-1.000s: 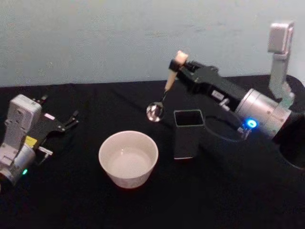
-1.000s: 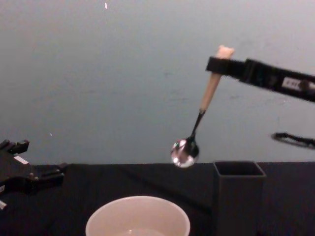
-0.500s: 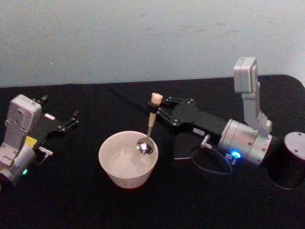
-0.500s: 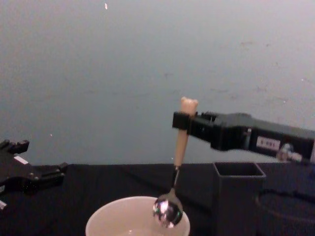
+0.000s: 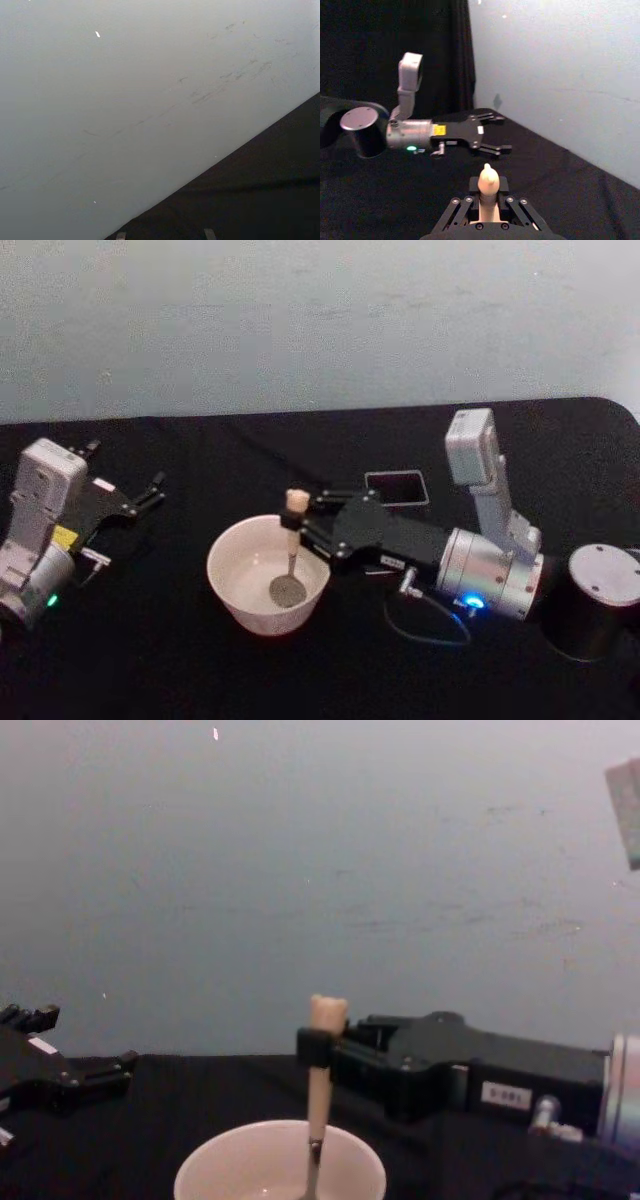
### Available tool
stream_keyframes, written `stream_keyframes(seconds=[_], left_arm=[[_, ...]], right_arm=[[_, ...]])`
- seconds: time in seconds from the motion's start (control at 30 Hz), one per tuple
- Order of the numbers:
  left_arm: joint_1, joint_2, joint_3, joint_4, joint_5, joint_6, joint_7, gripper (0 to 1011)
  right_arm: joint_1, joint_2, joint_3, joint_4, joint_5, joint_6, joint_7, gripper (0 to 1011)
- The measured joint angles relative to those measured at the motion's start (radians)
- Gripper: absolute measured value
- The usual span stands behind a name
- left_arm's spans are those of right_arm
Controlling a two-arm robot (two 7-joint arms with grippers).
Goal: Pick up the stirring spoon with one hand, stir inside the cup, then place it back in its original position.
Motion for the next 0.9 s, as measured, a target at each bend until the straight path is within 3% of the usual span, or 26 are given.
stream_keyframes(seconds=[0.27,0.47,0.9], left_arm=[[0.0,0.0,0.0,0.0,0.0,0.0,0.0,1001],[0.0,0.0,0.0,0.0,0.0,0.0,0.0,1001],[0.0,0.0,0.0,0.0,0.0,0.0,0.0,1001]], right_arm=[[0.005,-0.02,-0.035,-0.002,-0.037,0.002,0.014,204],[0.029,-0.069,-0.055,0.026,-0.083,0.014,-0.021,204],[0.086,-0.167,-0.039,0.124,-0.135,0.045,-0.105,204]])
